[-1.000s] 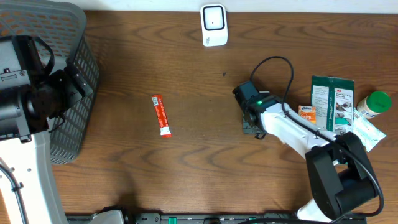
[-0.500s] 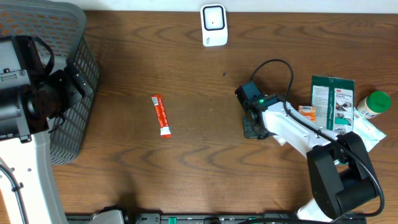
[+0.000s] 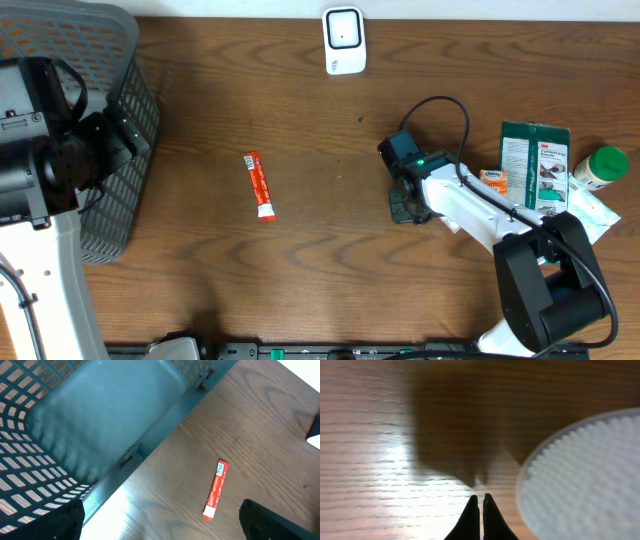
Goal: Scan the item barcode
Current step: 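Reach the right gripper to the red tube and grasp it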
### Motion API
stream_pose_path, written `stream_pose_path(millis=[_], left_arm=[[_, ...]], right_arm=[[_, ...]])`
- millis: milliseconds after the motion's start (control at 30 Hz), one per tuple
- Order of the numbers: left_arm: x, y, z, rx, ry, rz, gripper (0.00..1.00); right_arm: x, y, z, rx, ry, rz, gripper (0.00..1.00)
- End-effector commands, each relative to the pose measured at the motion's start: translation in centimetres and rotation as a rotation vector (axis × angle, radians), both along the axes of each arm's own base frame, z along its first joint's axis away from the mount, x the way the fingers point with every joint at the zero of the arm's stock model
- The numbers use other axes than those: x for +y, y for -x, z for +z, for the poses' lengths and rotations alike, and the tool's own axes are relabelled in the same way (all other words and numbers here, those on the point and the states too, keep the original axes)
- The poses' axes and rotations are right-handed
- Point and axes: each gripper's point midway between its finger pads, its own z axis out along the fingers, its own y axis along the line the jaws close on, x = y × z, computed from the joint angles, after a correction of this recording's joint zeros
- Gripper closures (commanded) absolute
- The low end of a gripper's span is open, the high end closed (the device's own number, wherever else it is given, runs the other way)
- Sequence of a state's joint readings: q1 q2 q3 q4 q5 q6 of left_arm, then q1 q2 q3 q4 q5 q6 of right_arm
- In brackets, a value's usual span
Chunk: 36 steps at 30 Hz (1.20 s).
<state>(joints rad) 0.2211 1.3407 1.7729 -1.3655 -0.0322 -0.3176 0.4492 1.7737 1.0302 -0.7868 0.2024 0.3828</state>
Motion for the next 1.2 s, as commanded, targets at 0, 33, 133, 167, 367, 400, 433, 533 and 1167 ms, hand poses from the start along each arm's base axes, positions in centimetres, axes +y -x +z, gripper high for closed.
stream_pose_path(millis=[0, 33, 133, 167, 367, 400, 433, 533, 1167], left_arm=[[0.1, 0.1, -0.1, 0.007, -0.004, 0.001, 0.02], [0.1, 0.1, -0.1, 0.007, -0.004, 0.001, 0.02], [0.1, 0.1, -0.1, 0.007, -0.004, 0.001, 0.02], [0.1, 0.1, -0.1, 0.007, -0.004, 0.001, 0.02], [0.1, 0.1, -0.1, 0.007, -0.004, 0.001, 0.02], [0.1, 0.1, -0.1, 0.007, -0.004, 0.001, 0.02], [0.1, 0.1, -0.1, 0.007, -0.004, 0.001, 0.02], [0.1, 0.1, -0.1, 0.007, -0.004, 0.001, 0.02], [0.1, 0.1, -0.1, 0.007, -0.004, 0.001, 0.02]], right_arm=[[2.1, -0.9, 0.6, 0.01, -0.091, 0.092, 0.99], [2.8, -1.2, 1.1, 0.011, -0.121, 0.115, 0.97], [5.1, -2.5, 4.0, 0.004, -0.215, 0.16, 0.87], [5.9, -3.1, 5.2, -0.004, -0.245, 0.172, 0.83], [11.5, -6.1, 13.4, -0.118, -0.437, 0.255, 0.48], [12.5, -6.4, 14.4, -0.145, -0.462, 0.263, 0.45], [13.4, -6.8, 15.2, -0.171, -0.485, 0.262, 0.43], [16.2, -7.3, 16.5, -0.236, -0.543, 0.253, 0.41], [28.6, -4.4, 4.0, -0.219, -0.434, 0.38, 0.5]])
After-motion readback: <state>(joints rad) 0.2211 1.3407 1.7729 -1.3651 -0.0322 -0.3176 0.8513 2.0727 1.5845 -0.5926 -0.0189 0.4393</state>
